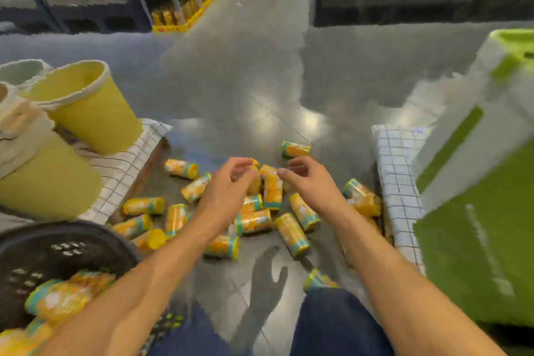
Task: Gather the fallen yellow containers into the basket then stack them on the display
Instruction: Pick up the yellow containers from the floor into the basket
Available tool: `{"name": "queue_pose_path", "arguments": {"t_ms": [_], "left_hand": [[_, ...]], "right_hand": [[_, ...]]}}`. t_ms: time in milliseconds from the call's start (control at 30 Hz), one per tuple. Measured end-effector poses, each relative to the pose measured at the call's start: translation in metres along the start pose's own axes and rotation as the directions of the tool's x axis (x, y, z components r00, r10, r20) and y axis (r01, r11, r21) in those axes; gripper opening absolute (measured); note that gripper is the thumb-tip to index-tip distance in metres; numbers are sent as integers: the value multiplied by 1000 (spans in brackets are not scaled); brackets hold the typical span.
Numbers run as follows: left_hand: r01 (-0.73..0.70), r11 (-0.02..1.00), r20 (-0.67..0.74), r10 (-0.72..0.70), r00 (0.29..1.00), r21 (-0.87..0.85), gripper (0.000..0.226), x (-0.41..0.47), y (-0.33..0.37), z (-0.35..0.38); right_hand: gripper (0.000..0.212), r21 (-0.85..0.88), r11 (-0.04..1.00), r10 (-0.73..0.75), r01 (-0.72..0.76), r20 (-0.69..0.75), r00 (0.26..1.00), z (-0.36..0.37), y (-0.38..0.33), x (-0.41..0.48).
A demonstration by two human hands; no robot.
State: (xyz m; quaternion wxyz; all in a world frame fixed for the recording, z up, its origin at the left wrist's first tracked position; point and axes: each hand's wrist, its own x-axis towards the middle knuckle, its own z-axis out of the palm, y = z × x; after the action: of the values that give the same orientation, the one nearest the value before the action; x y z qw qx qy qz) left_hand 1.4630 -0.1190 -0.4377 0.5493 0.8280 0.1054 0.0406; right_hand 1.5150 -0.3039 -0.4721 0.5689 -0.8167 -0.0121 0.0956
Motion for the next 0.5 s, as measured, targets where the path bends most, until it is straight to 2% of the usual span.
{"name": "queue_pose_path", "arguments": {"t_ms": [100, 233, 300, 400, 467, 500], "left_hand": [[-8, 999, 183, 2, 983, 33, 34, 4, -25, 68], [-30, 990, 409, -28, 912, 135, 40, -10, -82, 139], [-72, 971, 484, -50, 874, 230, 40, -16, -113, 167], [-128, 932, 572, -96, 815, 338, 43, -23, -158, 201], [-183, 898, 639, -131, 758, 400, 51, -26, -186, 219], [-235, 873, 670, -132, 730, 428, 58, -26, -197, 226]], "right_hand": [[46, 41, 993, 116, -112, -127, 985, -39, 67, -19], [42, 64, 970, 243, -235, -222, 944, -65, 153, -60], [43, -15, 965, 250, -263, -268, 930, -69, 191, -81], [59, -190, 930, 243, -315, -326, 914, -68, 234, -101], [68, -302, 889, 232, -345, -353, 906, -65, 256, -111], [71, -391, 861, 178, -325, -368, 913, -64, 266, -115]]}}
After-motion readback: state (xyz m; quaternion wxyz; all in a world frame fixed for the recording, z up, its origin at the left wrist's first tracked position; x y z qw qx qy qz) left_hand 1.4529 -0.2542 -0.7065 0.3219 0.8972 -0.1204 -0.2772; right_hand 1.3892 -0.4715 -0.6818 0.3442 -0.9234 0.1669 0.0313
